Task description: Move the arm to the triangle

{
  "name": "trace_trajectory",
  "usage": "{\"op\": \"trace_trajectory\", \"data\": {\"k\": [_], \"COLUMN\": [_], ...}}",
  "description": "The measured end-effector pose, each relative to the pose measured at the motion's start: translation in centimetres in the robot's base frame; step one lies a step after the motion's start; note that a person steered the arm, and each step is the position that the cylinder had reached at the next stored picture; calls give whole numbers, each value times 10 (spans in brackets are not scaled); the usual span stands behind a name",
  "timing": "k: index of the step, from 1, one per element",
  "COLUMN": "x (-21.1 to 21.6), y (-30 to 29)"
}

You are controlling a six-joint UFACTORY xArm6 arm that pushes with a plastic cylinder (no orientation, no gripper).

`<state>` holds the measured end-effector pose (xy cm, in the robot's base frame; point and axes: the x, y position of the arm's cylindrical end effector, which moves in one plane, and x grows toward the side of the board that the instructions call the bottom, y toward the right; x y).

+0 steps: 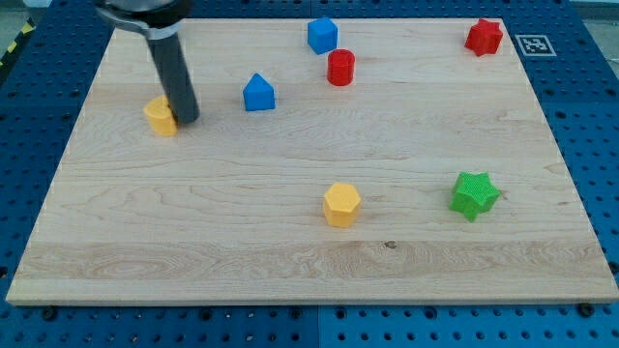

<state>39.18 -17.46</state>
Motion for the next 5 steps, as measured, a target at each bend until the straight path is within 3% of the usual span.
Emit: {"op": "trace_trajectory", "data": {"k": [2,3,5], "x": [0,3,4], "y": [-9,48,59]}}
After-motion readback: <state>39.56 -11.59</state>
